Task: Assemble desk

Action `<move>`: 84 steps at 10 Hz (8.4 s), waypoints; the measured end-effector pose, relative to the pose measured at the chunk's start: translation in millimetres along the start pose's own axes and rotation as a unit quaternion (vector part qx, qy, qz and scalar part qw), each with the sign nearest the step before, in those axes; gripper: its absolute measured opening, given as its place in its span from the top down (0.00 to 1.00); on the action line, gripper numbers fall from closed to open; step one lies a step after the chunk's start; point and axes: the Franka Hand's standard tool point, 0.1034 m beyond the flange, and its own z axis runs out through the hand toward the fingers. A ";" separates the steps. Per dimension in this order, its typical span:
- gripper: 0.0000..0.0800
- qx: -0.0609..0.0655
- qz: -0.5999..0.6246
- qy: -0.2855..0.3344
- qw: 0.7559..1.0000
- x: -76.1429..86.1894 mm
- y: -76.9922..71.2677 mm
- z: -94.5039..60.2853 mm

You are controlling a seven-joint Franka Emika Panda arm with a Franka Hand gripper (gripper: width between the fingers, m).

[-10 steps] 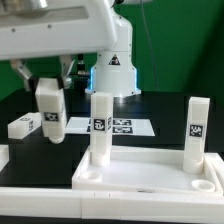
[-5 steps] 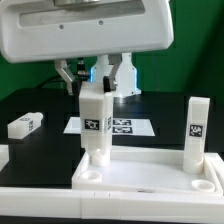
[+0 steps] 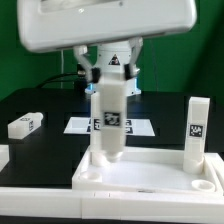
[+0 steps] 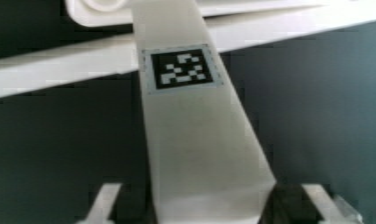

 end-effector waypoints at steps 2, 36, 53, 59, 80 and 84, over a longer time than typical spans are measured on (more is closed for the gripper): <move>0.64 0.007 -0.003 0.016 1.000 -3.9 -17.2 0.5; 0.64 0.010 -0.019 0.035 0.999 -55.3 -96.9 57.9; 0.19 0.015 -0.018 0.040 0.999 -51.6 -98.5 35.2; 0.19 -0.014 -0.053 -0.131 0.990 -68.2 -92.8 35.6; 0.45 -0.072 -0.084 -0.167 0.980 -65.2 -96.6 70.5; 0.64 -0.072 -0.081 -0.167 0.980 -65.3 -96.5 70.6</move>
Offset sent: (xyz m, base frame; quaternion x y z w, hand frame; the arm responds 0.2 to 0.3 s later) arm 0.0000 0.0000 0.0000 0.0000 0.0000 0.0000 1.0000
